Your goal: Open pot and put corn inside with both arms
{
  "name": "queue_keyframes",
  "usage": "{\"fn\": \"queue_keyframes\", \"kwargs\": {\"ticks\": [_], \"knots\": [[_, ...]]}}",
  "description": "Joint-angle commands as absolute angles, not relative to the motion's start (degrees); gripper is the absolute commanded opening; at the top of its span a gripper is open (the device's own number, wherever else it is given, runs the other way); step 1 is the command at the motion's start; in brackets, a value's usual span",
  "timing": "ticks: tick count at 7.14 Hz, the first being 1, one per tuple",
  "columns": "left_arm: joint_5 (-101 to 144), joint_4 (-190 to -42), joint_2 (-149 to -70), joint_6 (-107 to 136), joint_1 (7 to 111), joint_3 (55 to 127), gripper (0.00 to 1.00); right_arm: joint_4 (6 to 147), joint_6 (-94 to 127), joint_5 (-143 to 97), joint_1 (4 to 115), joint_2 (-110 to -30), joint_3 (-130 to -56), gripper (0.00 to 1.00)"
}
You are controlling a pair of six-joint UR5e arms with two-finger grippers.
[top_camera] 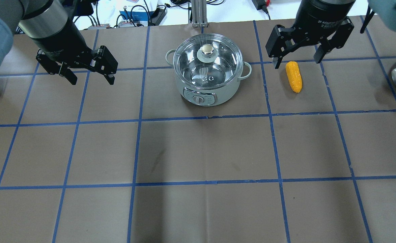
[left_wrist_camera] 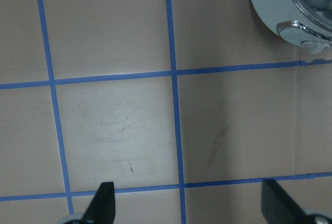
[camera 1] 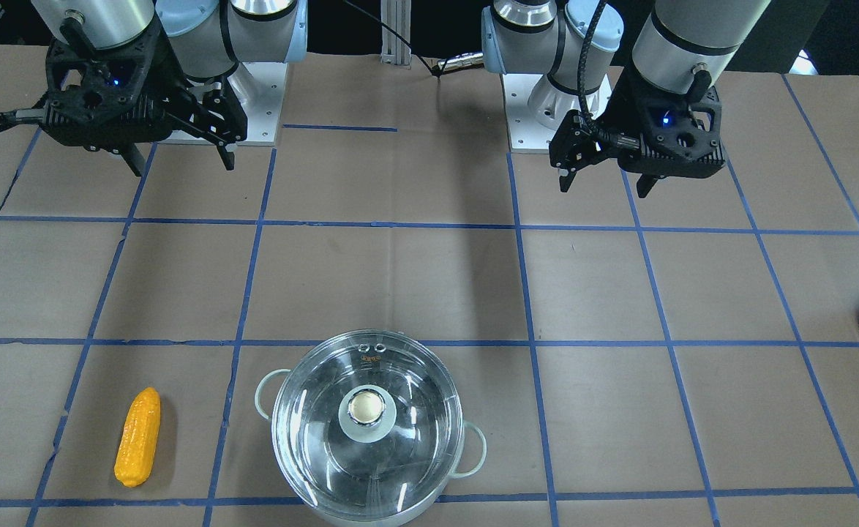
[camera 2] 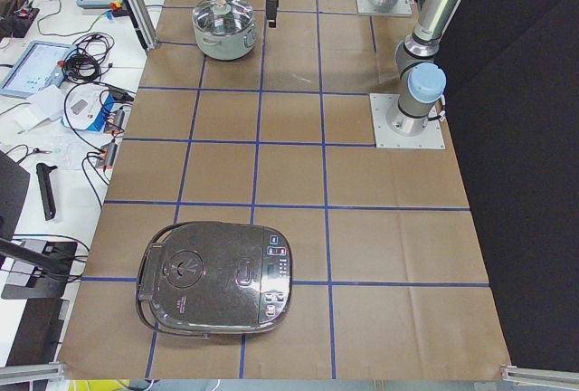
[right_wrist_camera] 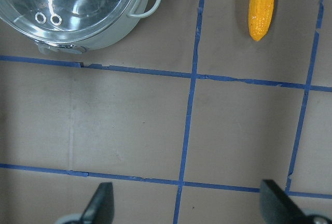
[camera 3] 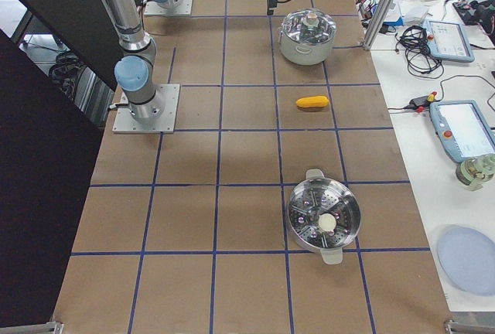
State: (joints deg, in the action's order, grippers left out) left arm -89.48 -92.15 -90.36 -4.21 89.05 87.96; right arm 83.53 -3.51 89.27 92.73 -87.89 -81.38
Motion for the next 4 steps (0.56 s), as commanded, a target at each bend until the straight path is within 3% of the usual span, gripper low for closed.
{"fn": "queue_keyframes", "kwargs": {"ticks": [1, 4], "knots": [[-89.47, -92.11, -90.35, -4.22, 89.03, 88.07, 1.0, 83.58, -3.52, 89.3, 92.72, -87.89, -81.39, 1.0], [-89.47, -91.24, -91.84, -3.09, 89.21, 86.58, 1.0, 85.15, -9.36, 89.64, 90.98, -86.49, -81.56, 0.97]]}}
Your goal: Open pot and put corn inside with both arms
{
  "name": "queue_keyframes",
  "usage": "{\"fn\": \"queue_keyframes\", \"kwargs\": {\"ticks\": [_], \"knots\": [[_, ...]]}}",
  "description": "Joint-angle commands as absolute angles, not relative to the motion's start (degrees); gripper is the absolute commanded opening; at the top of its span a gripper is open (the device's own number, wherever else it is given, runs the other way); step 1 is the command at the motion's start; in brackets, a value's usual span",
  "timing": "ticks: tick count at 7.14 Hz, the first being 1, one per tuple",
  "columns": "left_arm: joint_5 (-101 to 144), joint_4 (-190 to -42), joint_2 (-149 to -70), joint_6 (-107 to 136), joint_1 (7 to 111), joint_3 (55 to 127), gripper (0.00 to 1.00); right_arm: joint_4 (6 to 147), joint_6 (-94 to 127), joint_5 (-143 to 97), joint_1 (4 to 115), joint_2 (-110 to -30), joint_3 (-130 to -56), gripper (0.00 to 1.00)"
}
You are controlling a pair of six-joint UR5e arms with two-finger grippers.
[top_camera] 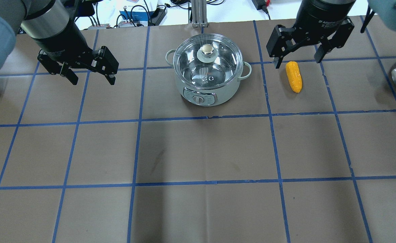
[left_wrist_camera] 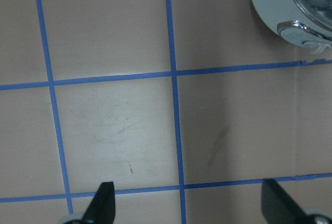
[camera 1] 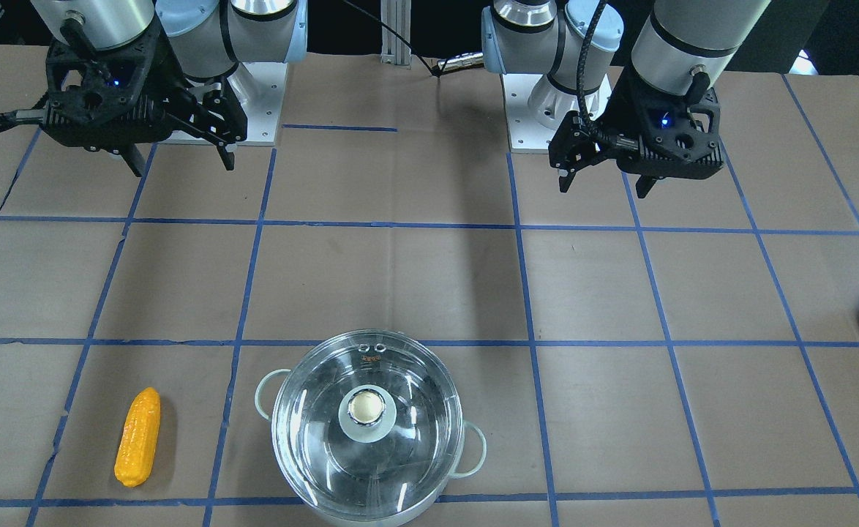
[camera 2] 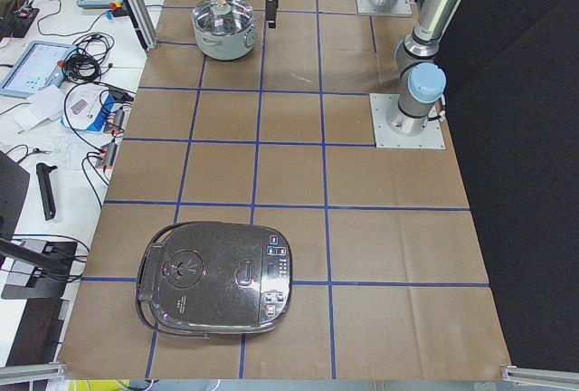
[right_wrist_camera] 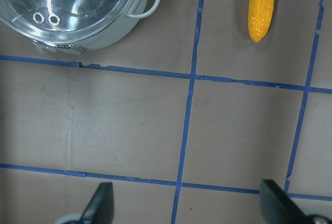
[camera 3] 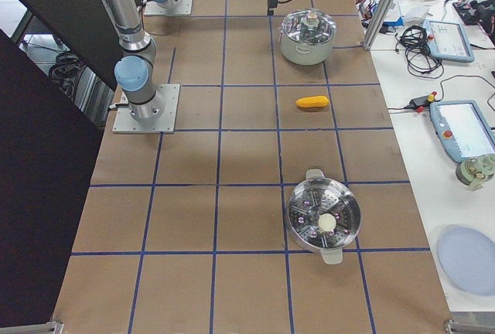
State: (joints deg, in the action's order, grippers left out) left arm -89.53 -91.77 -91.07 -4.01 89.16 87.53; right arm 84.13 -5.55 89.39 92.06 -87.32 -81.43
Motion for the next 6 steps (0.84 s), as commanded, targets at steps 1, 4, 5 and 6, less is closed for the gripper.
{"fn": "queue_keyframes", "kwargs": {"ticks": [1, 4, 5, 6], "knots": [[-89.04, -90.53, -92.8, -2.55, 89.3, 84.48, 1.0, 87.78, -12.54, 90.0, 89.49, -82.74, -81.74, 0.95], [-87.01, -85.37, -111.36, 4.9, 100.58, 69.14, 1.0, 108.84, -14.4, 89.39, 84.75, -63.61, -81.74, 0.92], [-87.27, -80.9, -118.75, 9.19, 104.98, 64.3, 1.0, 115.77, -16.85, 89.38, 82.9, -58.5, -81.65, 0.92], [-87.01, -77.29, -124.4, 13.67, 106.68, 60.59, 1.0, 119.49, -18.7, 89.38, 81.58, -55.14, -81.74, 0.89]]}}
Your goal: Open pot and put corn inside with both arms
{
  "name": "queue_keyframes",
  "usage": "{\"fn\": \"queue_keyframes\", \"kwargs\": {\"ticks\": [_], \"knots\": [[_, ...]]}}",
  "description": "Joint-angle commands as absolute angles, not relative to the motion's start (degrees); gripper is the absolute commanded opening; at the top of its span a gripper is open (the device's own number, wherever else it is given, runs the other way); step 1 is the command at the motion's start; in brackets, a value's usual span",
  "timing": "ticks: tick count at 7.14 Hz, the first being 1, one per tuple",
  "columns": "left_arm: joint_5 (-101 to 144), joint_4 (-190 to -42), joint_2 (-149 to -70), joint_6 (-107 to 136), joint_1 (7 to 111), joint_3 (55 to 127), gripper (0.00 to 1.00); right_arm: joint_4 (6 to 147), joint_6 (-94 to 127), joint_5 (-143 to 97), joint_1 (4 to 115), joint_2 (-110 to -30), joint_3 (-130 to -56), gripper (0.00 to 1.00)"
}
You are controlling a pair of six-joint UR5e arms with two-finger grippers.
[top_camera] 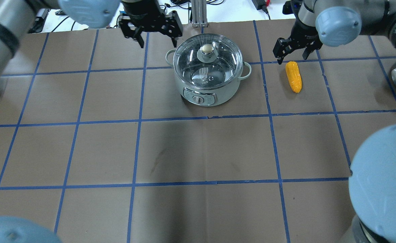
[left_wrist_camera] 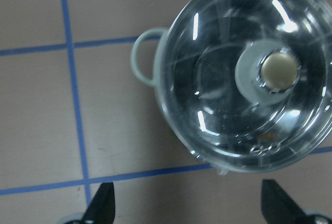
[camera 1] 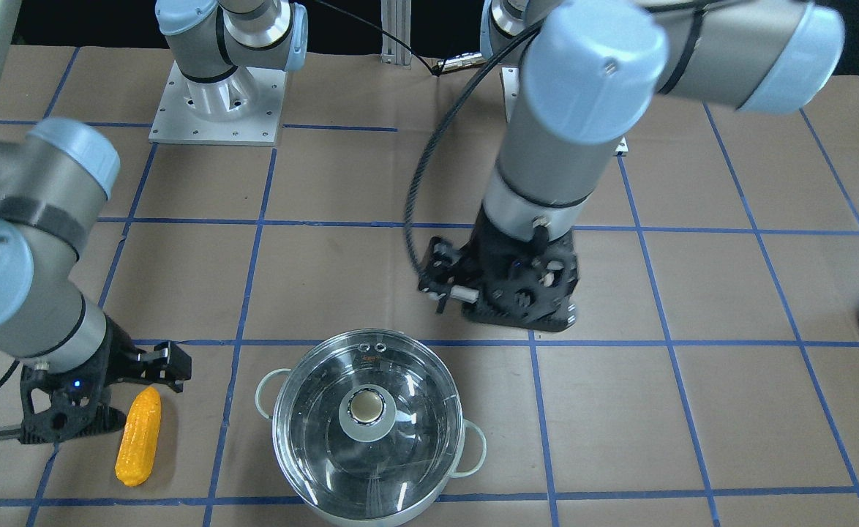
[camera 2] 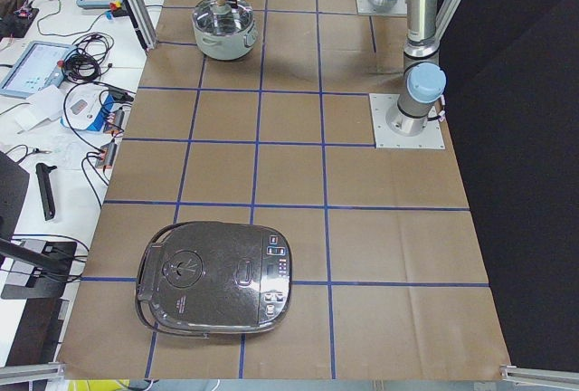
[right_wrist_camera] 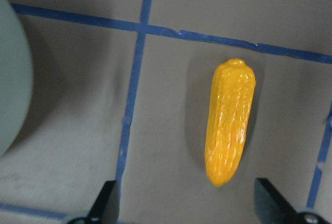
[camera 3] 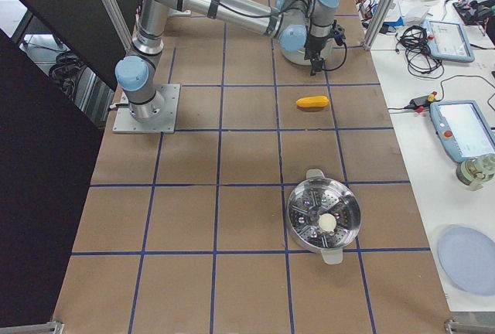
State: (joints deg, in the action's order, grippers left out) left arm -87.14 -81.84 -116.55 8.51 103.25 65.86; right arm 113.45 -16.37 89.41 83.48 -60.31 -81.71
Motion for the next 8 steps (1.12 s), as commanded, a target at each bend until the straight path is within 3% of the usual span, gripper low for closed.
{"fn": "queue_keyframes", "kwargs": {"ticks": [1, 2, 3, 4, 5, 7, 8], "knots": [[-86.92, -75.08, -127.93, 15.54, 107.31, 58.56, 1.0, 120.05, -18.81, 89.38, 81.21, -54.15, -82.96, 0.84], [-86.92, -73.75, -129.1, 17.73, 108.18, 58.1, 0.99, 123.89, -18.9, 89.3, 80.34, -53.44, -85.58, 0.76], [-86.92, -72.26, -129.72, 18.62, 108.37, 58.18, 0.99, 127.14, -18.98, 89.3, 79.64, -53.0, -87.35, 0.61], [-86.92, -70.85, -131.21, 20.55, 108.89, 58.18, 0.99, 127.09, -19.25, 89.3, 79.54, -52.91, -87.36, 0.34], [-87.01, -69.71, -132.09, 21.0, 109.51, 58.27, 0.99, 126.92, -19.42, 89.3, 79.54, -53.0, -87.1, 0.16], [-87.54, -70.57, -130.88, 20.75, 109.6, 58.36, 0.99, 123.95, -18.99, 90.09, 79.54, -56.66, -86.75, 0.12], [-87.71, -70.92, -130.09, 20.39, 109.6, 58.62, 0.99, 116.27, -18.72, 90.0, 79.63, -62.26, -86.49, 0.12]]}}
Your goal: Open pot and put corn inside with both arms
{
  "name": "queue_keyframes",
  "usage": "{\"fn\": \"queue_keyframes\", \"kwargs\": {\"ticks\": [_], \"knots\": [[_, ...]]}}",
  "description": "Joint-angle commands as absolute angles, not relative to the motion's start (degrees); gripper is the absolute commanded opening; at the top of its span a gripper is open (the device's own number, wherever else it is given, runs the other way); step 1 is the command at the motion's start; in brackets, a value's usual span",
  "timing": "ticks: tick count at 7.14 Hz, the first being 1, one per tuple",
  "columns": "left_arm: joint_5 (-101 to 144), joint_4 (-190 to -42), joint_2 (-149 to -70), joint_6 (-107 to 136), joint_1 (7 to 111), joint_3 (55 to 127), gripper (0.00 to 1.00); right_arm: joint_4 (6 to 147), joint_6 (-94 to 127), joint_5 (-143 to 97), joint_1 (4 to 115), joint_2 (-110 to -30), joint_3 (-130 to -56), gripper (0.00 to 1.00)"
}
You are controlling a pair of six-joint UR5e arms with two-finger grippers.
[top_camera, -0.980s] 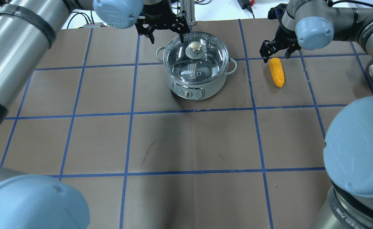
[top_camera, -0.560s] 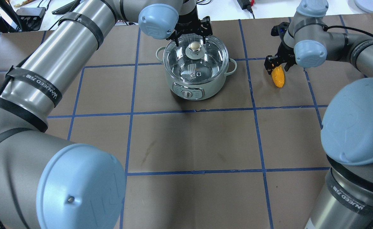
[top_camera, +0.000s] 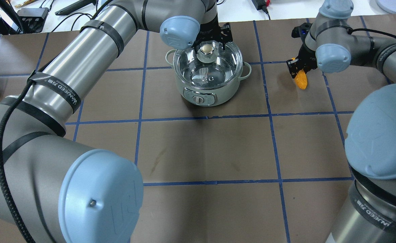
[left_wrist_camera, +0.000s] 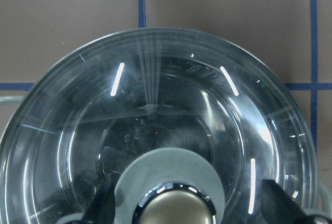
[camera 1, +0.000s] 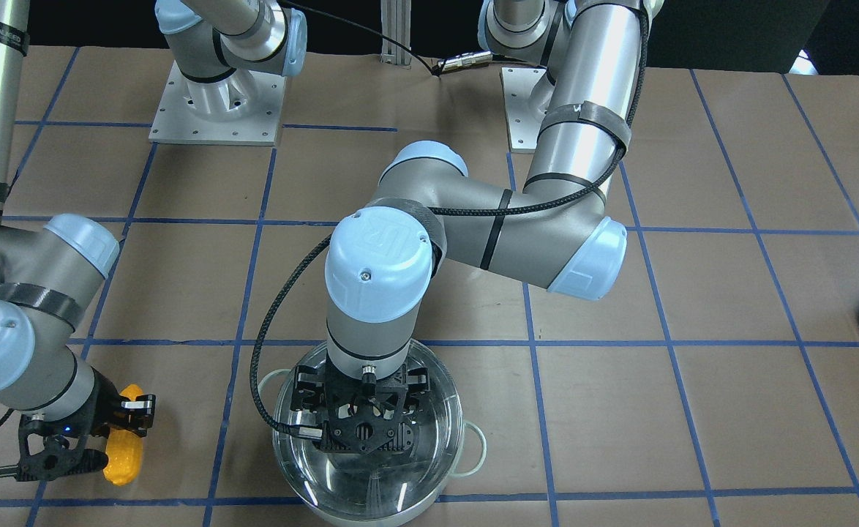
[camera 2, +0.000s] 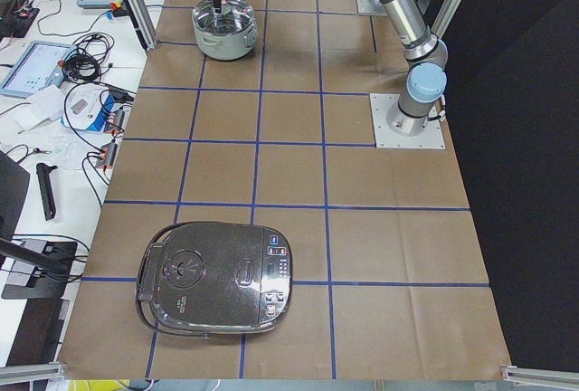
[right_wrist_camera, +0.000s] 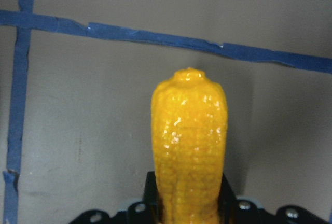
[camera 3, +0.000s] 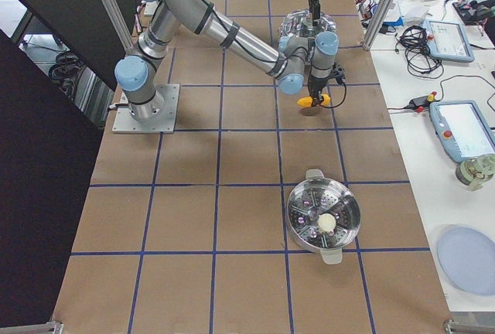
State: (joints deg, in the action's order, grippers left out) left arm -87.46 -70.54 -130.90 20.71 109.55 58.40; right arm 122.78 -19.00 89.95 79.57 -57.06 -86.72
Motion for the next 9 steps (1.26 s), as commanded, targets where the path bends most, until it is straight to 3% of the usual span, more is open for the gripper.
{"fn": "queue_keyframes", "kwargs": {"ticks": [1, 2, 4, 6, 7, 9], "knots": [[-87.71, -72.49, -129.47, 20.39, 109.6, 58.62, 0.98, 108.36, -18.55, 89.56, 79.72, -68.84, -86.4, 0.12], [-87.71, -72.86, -129.29, 20.48, 109.6, 58.71, 0.94, 103.67, -18.2, 89.56, 80.24, -73.17, -86.48, 0.12], [-87.63, -72.77, -129.73, 20.92, 109.6, 58.71, 0.89, 102.3, -18.19, 89.3, 80.33, -73.83, -87.01, 0.12], [-87.71, -72.77, -129.73, 20.74, 109.6, 58.8, 0.56, 102.22, -18.19, 89.3, 80.33, -73.56, -87.1, 0.12], [-87.71, -72.77, -129.55, 20.74, 109.6, 58.71, 0.25, 102.3, -18.19, 89.3, 80.33, -73.56, -87.1, 0.12], [-87.63, -73.12, -128.59, 20.3, 109.34, 58.54, 0.17, 102.31, -17.85, 89.21, 80.42, -73.65, -87.01, 0.12]]}}
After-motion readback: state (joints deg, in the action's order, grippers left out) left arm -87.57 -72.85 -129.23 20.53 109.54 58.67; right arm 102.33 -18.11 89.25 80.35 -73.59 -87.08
